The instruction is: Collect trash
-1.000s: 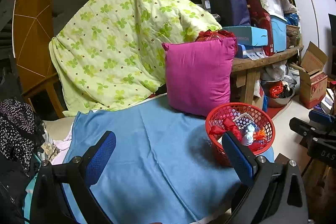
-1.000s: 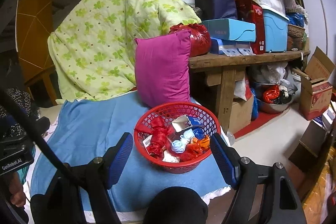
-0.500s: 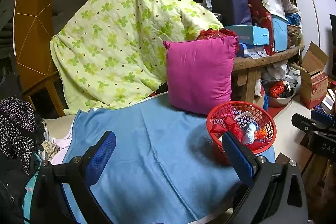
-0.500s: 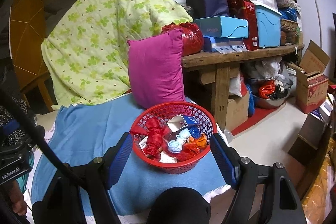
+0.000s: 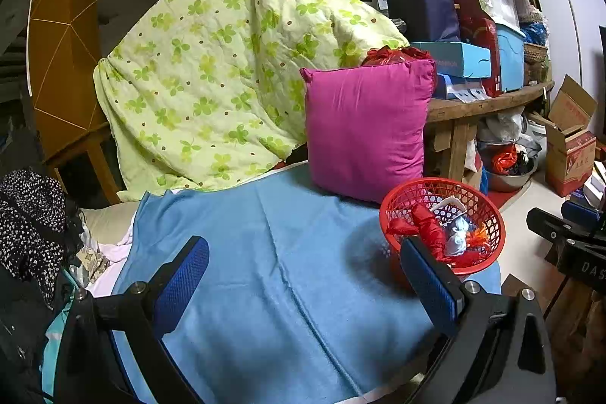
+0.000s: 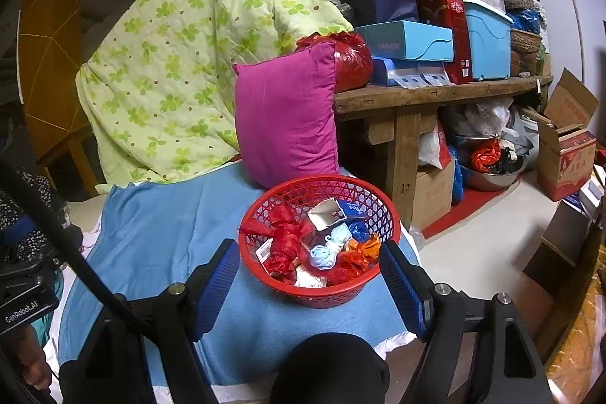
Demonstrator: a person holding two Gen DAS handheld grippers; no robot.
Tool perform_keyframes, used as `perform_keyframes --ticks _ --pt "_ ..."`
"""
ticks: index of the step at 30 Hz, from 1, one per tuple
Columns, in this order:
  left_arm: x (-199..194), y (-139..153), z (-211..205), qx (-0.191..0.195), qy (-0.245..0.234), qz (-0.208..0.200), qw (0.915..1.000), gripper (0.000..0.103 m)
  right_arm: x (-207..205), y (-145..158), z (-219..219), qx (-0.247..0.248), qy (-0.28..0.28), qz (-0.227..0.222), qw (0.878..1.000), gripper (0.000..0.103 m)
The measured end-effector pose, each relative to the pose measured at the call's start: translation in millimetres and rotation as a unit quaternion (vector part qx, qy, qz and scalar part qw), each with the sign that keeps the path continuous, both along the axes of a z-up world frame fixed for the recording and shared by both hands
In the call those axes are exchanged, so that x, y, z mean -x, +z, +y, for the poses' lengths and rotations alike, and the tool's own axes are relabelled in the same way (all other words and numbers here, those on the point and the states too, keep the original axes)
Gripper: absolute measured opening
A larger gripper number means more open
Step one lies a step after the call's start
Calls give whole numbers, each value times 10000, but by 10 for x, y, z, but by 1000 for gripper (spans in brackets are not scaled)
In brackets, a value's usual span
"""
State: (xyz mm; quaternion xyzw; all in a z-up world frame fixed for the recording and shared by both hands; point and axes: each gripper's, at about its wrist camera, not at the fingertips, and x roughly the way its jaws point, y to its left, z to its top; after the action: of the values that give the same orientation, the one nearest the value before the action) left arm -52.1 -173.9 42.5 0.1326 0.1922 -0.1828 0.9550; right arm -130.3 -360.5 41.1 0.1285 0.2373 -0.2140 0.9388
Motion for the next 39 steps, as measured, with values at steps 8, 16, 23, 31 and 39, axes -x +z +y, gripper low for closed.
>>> perform_keyframes --ticks 8,16,23,31,39 --pt "-1 1 7 -5 2 -4 10000 101 -11 -2 1 0 12 2 10000 79" --pt "-2 0 11 -5 -1 0 10000 101 -4 -5 30 -15 20 6 10000 79" --pt "-1 -24 26 -23 15 3 10000 101 -4 -7 35 -18 22 8 10000 79" --pt "-7 -76 56 -40 9 29 10000 101 -22 -29 65 -17 56 26 10000 79" --pt "-8 -103 37 -130 32 50 9999 101 -53 -52 38 -38 95 52 9999 79"
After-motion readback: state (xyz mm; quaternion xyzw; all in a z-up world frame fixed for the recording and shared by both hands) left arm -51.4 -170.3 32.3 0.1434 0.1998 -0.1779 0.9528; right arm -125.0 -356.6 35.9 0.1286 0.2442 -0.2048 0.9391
